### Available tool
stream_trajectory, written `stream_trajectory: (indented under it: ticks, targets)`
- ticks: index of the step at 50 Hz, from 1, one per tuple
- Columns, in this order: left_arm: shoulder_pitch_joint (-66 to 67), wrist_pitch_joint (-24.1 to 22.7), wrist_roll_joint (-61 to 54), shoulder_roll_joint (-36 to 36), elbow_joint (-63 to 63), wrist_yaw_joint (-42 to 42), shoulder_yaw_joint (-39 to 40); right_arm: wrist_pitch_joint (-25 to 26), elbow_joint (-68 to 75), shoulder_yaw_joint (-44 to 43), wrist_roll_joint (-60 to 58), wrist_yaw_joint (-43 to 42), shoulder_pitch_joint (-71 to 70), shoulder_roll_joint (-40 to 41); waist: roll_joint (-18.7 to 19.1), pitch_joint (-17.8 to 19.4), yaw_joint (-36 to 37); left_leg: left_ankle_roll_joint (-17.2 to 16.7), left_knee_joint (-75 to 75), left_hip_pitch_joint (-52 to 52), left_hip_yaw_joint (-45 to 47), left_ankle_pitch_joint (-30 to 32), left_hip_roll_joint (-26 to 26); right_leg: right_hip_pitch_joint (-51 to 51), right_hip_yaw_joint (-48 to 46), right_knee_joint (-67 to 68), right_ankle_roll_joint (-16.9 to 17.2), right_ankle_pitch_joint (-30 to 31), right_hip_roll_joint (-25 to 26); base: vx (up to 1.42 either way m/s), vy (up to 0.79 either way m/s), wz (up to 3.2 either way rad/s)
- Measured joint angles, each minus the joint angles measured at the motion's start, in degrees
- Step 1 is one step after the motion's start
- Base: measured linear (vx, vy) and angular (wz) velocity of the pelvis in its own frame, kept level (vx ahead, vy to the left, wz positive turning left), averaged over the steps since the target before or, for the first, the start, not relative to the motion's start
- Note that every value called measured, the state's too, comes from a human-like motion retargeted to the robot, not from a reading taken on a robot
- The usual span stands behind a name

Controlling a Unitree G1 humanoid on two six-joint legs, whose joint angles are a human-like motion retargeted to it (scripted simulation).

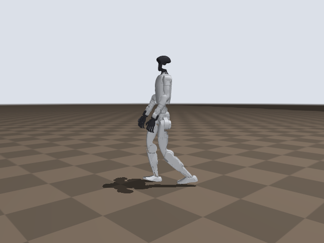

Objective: Walk

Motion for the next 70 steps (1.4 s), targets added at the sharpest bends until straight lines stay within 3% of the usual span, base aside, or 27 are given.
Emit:
stream_trajectory:
  ticks: [12, 19, 24, 31, 38, 47, 52, 62, 70]
  targets:
    - [-7.3, -1.2, -3.1, 1.8, -9.0, 0.2, -1.4, 0.4, -1.9, 2.0, 0.4, 1.3, -3.1, -1.5, 0.9, -0.7, 0.7, -4.2, 5.6, -0.9, 5.2, 7.8, 6.4, 7.0, -1.7, -6.8, -2.4, 0.2, 3.2, 0.15, -0.04, 0.23]
    - [-7.9, -1.1, -3.8, 2.2, -10.4, 1.5, -0.2, 1.0, -1.9, 1.9, -0.9, 1.4, -2.6, -1.0, 1.2, -0.3, 1.4, -5.8, 12.5, -4.1, 10.4, 15.4, 10.3, 9.7, -2.2, -9.1, -3.2, 0.1, 3.9, 0.11, -0.03, 0.26]
    - [-6.6, -0.5, -3.3, 2.4, -8.1, 2.4, 1.5, 1.6, -1.2, 1.5, -2.6, 1.2, -2.3, -0.2, 1.0, 0.4, 2.4, -3.5, 21.5, -9.6, 15.0, 15.4, 14.0, 10.4, -2.6, -8.7, -3.4, -0.9, 3.9, 0.08, -0.03, 0.26]
    - [-1.9, 1.1, -0.6, 2.5, -0.3, 1.8, 4.1, 2.3, 0.8, 0.8, -5.1, 1.8, -2.1, 1.0, -0.3, 1.4, 4.6, 3.0, 28.7, -20.8, 20.7, 6.5, 17.5, 10.8, -3.1, -6.8, -2.6, -3.4, 2.0, 0.07, -0.04, 0.23]
    - [2.9, 1.6, 1.1, 2.6, 7.1, 0.1, 7.7, 1.8, 3.7, -0.7, -6.4, 2.6, -1.6, 2.1, -3.3, 2.0, 5.8, 5.6, 18.4, -30.2, 24.5, 1.8, 13.4, 11.6, -3.6, -7.4, -0.9, -4.9, -2.2, 0.12, -0.01, 0.27]
    - [7.6, 1.0, 0.4, 1.0, 10.4, -0.8, 11.1, 0.5, 7.0, -1.7, -7.0, 2.2, 0.9, 2.4, -4.8, 0.9, 5.7, 3.2, -6.6, -36.0, 24.7, 8.8, 5.8, 12.2, -4.0, -8.6, -0.1, -6.5, -6.1, 0.19, 0.05, 0.25]
    - [8.2, 0.7, -0.3, 0.7, 10.0, -0.1, 11.2, 0.3, 7.2, -1.4, -7.0, 1.9, 1.4, 2.9, -4.2, -0.3, 5.9, 2.2, -12.0, -38.0, 24.2, 11.0, 4.8, 11.9, -3.9, -6.3, -0.6, -8.6, -6.6, 0.21, 0.09, 0.14]
    - [5.1, 0.2, -2.8, 1.4, 7.5, 2.3, 10.3, 0.0, 7.2, -1.0, -5.7, 1.1, 1.5, 3.2, -5.9, -1.8, 5.6, 3.5, -11.8, -36.3, 26.0, 15.1, 3.2, 13.5, -1.8, -2.4, -0.8, -12.5, -9.3, 0.21, 0.11, 0.07]
    - [1.7, -0.2, -6.0, 2.5, 4.8, 4.3, 9.9, 0.0, 6.6, -1.2, -3.6, 0.6, 0.7, 3.7, -7.9, -2.7, 4.4, 6.4, -9.8, -34.0, 26.7, 12.2, -0.1, 14.5, 2.6, 2.5, 1.0, -12.0, -11.9, 0.2, 0.13, 0.21]
